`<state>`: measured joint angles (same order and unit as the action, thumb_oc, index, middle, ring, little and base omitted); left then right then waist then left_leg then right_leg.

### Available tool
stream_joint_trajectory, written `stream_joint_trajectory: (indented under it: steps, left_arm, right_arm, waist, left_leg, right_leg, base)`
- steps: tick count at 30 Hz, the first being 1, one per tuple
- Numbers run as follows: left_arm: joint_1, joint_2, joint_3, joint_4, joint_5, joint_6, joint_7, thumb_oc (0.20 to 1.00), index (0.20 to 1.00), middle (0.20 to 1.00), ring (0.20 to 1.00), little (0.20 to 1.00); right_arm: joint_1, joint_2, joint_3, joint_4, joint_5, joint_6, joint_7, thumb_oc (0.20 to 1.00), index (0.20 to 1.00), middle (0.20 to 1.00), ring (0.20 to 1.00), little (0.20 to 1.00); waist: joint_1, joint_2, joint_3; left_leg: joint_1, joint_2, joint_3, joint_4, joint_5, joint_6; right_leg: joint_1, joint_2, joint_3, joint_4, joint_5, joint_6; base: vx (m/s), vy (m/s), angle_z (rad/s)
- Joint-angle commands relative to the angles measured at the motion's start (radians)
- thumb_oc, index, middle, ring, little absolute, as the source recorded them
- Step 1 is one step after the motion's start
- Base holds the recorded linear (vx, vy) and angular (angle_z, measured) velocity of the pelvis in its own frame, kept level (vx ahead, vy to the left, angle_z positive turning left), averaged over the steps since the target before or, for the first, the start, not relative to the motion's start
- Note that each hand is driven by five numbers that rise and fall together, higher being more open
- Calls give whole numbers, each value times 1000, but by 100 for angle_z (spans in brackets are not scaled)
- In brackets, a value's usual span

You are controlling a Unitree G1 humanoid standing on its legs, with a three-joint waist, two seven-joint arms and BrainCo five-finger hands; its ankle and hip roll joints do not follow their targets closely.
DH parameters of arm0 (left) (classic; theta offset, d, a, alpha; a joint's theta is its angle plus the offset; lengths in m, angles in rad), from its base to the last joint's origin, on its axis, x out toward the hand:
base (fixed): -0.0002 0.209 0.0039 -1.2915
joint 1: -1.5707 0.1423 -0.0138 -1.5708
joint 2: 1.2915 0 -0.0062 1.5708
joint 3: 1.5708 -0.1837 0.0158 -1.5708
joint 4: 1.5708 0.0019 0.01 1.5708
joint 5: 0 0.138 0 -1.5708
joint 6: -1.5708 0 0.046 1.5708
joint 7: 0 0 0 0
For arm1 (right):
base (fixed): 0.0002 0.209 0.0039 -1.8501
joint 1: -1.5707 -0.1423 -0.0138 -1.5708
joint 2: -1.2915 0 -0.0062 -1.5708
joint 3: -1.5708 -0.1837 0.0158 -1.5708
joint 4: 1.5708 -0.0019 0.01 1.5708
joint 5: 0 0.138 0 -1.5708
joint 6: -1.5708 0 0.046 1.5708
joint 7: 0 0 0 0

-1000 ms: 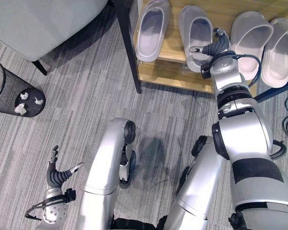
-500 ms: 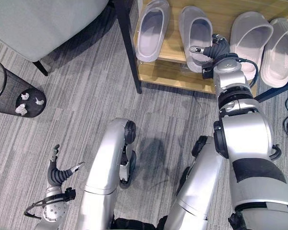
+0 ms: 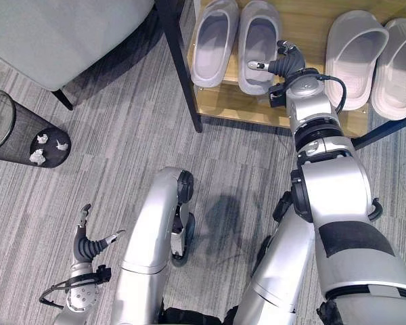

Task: Arrange the slippers neatly on the shoe rack.

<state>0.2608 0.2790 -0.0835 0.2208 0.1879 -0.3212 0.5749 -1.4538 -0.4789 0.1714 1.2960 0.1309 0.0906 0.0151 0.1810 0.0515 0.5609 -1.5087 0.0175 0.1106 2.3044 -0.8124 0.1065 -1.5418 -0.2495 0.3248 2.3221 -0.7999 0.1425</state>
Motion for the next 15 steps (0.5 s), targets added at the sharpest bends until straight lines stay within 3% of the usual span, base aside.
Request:
stream_joint_trajectory:
  steps: [1,15]
  left_arm:
    - [1,53,-91,-92,39,-51,44,1000,1000,1000,1000,1000]
    - [18,50,-92,-75,37,-62,37,1000,1000,1000,1000,1000]
  right_arm:
    - [-37,65,54,22,-38,-14,31,1000,1000,1000,1000,1000]
    - [-67,72,59,57,-80,-11,21,1000,1000,1000,1000,1000]
  waist:
    - [48,33,-41]
    - [58,50,-41]
  left_leg:
    - [-61,21,-86,62,-60,85]
    - [-61,16,-94,62,-60,84]
  right_leg:
    - [0,40,200,-112,390,-52]
    - [10,44,202,-106,392,-45]
  base:
    - [0,0,0]
    - [0,0,0]
